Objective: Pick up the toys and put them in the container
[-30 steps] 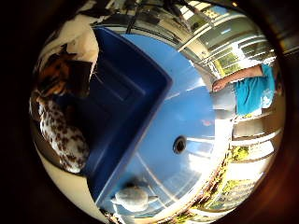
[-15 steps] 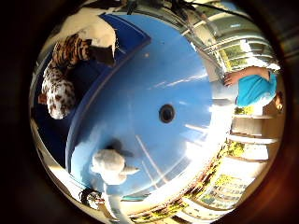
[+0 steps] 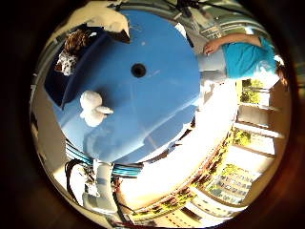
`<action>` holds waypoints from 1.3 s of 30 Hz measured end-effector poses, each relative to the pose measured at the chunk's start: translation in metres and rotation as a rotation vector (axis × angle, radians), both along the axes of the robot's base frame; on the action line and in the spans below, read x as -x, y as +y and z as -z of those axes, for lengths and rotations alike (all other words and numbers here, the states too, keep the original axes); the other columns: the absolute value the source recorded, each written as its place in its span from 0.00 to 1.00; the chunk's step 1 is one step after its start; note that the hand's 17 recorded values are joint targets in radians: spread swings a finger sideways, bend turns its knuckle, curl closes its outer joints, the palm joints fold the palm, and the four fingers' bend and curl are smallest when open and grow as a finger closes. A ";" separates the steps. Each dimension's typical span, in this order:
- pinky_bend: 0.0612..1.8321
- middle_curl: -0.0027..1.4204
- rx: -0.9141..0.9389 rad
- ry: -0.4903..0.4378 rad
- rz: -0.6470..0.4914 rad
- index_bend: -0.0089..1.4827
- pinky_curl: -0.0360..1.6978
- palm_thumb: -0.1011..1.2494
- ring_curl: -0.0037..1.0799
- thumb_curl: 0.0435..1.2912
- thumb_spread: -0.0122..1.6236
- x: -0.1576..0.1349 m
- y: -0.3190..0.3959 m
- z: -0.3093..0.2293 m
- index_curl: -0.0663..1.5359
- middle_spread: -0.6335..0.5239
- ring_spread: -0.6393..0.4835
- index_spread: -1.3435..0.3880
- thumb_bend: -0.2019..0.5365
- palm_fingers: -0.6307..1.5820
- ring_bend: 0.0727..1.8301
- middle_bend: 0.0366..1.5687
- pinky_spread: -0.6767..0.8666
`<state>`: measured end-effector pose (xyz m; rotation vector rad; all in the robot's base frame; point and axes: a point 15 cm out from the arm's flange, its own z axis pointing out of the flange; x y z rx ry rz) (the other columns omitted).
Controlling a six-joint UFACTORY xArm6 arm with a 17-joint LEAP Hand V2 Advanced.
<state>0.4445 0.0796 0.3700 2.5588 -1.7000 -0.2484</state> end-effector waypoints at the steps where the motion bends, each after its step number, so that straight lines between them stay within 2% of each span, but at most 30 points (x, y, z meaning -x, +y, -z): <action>1: 0.35 0.26 0.002 0.028 0.008 0.10 0.28 0.49 0.28 0.28 0.69 0.005 -0.004 0.011 0.25 0.69 0.84 0.70 0.22 0.29 0.24 0.09 0.76; 4: 0.36 0.25 0.007 0.103 0.027 0.10 0.28 0.47 0.28 0.27 0.69 0.024 -0.009 0.045 0.24 0.70 0.84 0.71 0.22 0.29 0.24 0.09 0.76; 6: 0.36 0.25 0.008 0.117 0.040 0.10 0.27 0.47 0.28 0.26 0.69 0.031 -0.011 0.072 0.23 0.70 0.84 0.72 0.23 0.30 0.24 0.09 0.76; 10: 0.37 0.24 0.004 0.052 0.065 0.11 0.26 0.46 0.28 0.26 0.69 0.020 -0.008 0.107 0.22 0.70 0.84 0.74 0.23 0.31 0.25 0.10 0.76; 12: 0.38 0.24 0.013 0.055 0.086 0.10 0.26 0.46 0.29 0.25 0.69 0.021 -0.005 0.124 0.21 0.70 0.84 0.75 0.23 0.32 0.25 0.09 0.77; 22: 0.39 0.24 0.075 0.216 0.137 0.11 0.24 0.44 0.29 0.23 0.68 0.028 -0.004 0.200 0.20 0.71 0.85 0.79 0.23 0.32 0.25 0.10 0.77; 25: 0.40 0.24 0.131 0.246 0.148 0.11 0.23 0.43 0.29 0.23 0.68 0.031 -0.010 0.216 0.19 0.71 0.86 0.81 0.23 0.34 0.25 0.10 0.77; 28: 0.39 0.25 0.201 0.252 0.130 0.12 0.22 0.43 0.29 0.23 0.68 0.032 -0.018 0.223 0.19 0.70 0.88 0.83 0.23 0.41 0.29 0.12 0.77; 30: 0.40 0.26 0.238 0.240 0.110 0.11 0.21 0.45 0.31 0.23 0.68 0.030 -0.017 0.223 0.19 0.65 0.87 0.81 0.24 0.50 0.35 0.16 0.78; 31: 0.43 0.28 0.249 0.236 0.101 0.11 0.21 0.47 0.31 0.24 0.68 0.030 -0.016 0.223 0.19 0.60 0.85 0.79 0.26 0.58 0.37 0.21 0.77; 32: 0.44 0.32 0.252 0.231 0.094 0.11 0.22 0.50 0.34 0.25 0.68 0.030 -0.014 0.221 0.18 0.57 0.80 0.75 0.28 0.70 0.42 0.32 0.76; 33: 0.44 0.33 0.254 0.227 0.089 0.10 0.22 0.51 0.33 0.26 0.68 0.030 -0.012 0.220 0.18 0.56 0.79 0.74 0.28 0.71 0.42 0.34 0.76; 34: 0.45 0.36 0.254 0.229 0.087 0.11 0.23 0.54 0.37 0.27 0.68 0.030 -0.012 0.219 0.17 0.54 0.76 0.71 0.28 0.78 0.49 0.41 0.75; 35: 0.47 0.41 0.254 0.233 0.086 0.12 0.26 0.57 0.44 0.29 0.67 0.031 -0.012 0.218 0.18 0.52 0.72 0.68 0.28 0.80 0.57 0.47 0.74; 39: 0.53 0.49 0.253 0.235 0.077 0.14 0.30 0.64 0.53 0.32 0.66 0.027 -0.011 0.210 0.18 0.47 0.65 0.62 0.28 0.77 0.66 0.58 0.72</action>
